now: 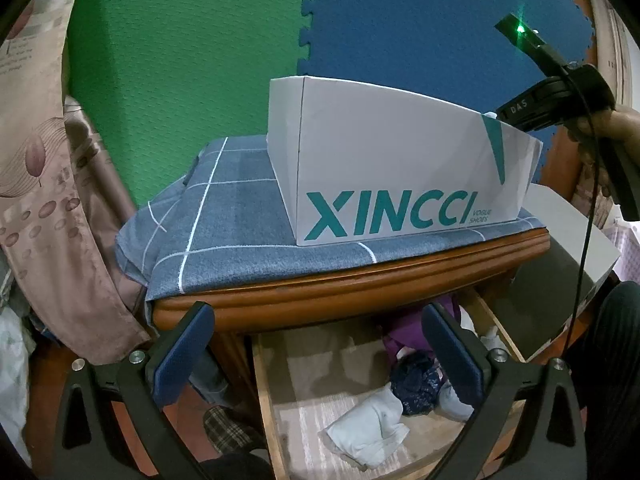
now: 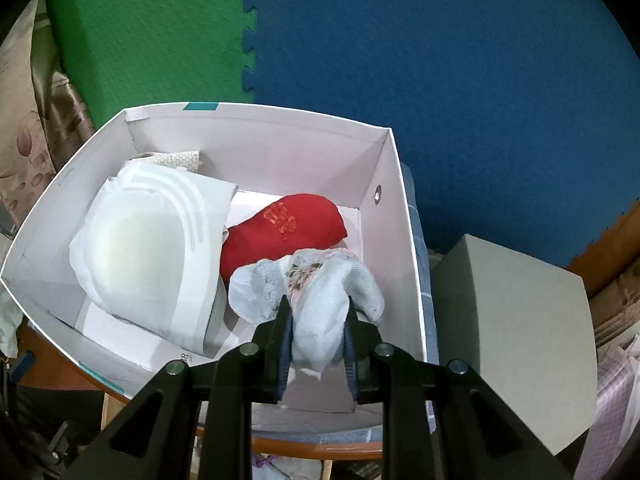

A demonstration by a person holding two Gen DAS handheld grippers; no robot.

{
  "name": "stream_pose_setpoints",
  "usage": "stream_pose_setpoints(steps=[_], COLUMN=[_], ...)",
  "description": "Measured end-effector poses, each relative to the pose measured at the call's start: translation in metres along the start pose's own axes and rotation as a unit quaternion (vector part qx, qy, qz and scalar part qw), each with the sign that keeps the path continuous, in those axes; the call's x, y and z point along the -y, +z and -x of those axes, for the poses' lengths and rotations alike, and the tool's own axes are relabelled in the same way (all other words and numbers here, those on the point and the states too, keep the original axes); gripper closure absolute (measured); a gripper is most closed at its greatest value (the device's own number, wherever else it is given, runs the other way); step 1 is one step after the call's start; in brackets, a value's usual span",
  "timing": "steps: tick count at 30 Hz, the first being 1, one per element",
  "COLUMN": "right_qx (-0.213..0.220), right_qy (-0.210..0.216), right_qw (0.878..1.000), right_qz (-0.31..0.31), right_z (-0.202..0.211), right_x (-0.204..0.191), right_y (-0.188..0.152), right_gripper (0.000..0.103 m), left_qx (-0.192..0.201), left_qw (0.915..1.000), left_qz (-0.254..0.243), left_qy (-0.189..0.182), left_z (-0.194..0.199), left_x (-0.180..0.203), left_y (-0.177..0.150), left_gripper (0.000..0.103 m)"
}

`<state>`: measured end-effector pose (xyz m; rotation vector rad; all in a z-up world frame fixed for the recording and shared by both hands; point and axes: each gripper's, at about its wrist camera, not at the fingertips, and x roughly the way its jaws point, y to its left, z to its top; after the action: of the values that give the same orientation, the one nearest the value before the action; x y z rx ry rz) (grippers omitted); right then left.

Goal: Take underwear out of drawer
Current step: 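Lower the light-blue floral underwear into the box beside the red one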

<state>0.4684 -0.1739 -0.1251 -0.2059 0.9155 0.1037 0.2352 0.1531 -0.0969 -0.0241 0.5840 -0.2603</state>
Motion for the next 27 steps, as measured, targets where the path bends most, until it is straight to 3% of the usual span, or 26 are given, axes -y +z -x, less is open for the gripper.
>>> stream_pose_setpoints(steps=[27], right_qx=[-0.006], right_qy=[0.004], right_qw=[1.000], right_qz=[-0.010], right_z=[-0.0031], right_x=[0.0025], right_y=[-0.0001], right_gripper=[0.081], left_qx=[-0.003], left_qw=[0.9999], left_qz=[0.010], left_qy=[0.003], left_z=[-0.0052], left_x=[-0.0027], left_y=[-0.0025], left_gripper=[0.001])
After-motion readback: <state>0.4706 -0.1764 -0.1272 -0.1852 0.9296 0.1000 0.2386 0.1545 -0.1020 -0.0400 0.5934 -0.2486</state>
